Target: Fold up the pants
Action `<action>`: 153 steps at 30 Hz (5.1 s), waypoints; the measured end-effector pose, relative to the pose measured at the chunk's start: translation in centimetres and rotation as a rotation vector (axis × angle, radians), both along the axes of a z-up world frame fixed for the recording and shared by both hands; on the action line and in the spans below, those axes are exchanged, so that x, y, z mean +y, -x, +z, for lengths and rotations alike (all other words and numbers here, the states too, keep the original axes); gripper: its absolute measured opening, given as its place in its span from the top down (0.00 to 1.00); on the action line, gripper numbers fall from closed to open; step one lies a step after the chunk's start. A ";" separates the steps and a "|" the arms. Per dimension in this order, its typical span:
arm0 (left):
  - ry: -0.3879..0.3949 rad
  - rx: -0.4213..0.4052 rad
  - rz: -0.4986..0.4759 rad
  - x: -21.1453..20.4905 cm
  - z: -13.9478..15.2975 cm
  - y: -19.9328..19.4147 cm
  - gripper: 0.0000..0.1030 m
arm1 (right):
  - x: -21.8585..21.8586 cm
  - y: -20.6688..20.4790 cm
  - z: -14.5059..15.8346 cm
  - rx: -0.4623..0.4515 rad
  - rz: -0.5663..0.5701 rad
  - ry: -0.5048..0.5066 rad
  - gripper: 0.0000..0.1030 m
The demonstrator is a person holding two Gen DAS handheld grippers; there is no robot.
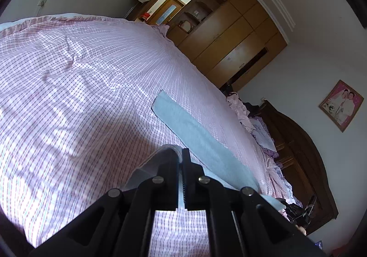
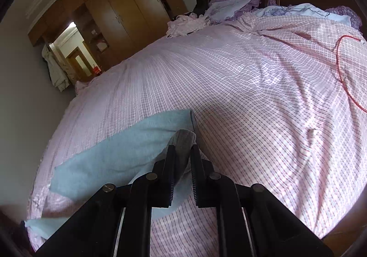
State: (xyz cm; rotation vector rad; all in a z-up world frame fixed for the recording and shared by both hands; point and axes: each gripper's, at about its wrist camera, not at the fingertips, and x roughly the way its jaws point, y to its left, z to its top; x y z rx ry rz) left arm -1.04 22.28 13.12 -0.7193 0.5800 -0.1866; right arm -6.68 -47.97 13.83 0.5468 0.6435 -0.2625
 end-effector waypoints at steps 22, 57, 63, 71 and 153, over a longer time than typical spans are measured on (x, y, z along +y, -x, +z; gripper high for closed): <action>-0.008 0.167 -0.041 1.2 -0.8 -21.7 0.98 | -0.3 -13.3 -1.6 0.117 0.002 0.086 0.95; -0.034 0.314 -0.100 -1.8 -2.8 -23.6 0.58 | 1.3 -13.8 -2.0 0.055 -0.065 0.131 0.22; -0.174 0.133 -0.357 -11.1 -3.4 -18.2 0.78 | 14.1 -16.8 -3.5 0.143 0.362 0.165 0.82; -0.485 0.123 -0.494 -22.2 -7.9 -16.7 0.89 | 25.3 -30.3 -6.5 0.341 0.562 0.285 0.84; 0.142 0.264 0.141 8.5 -9.6 0.8 0.82 | 2.4 3.9 -5.4 0.127 -0.168 0.009 0.20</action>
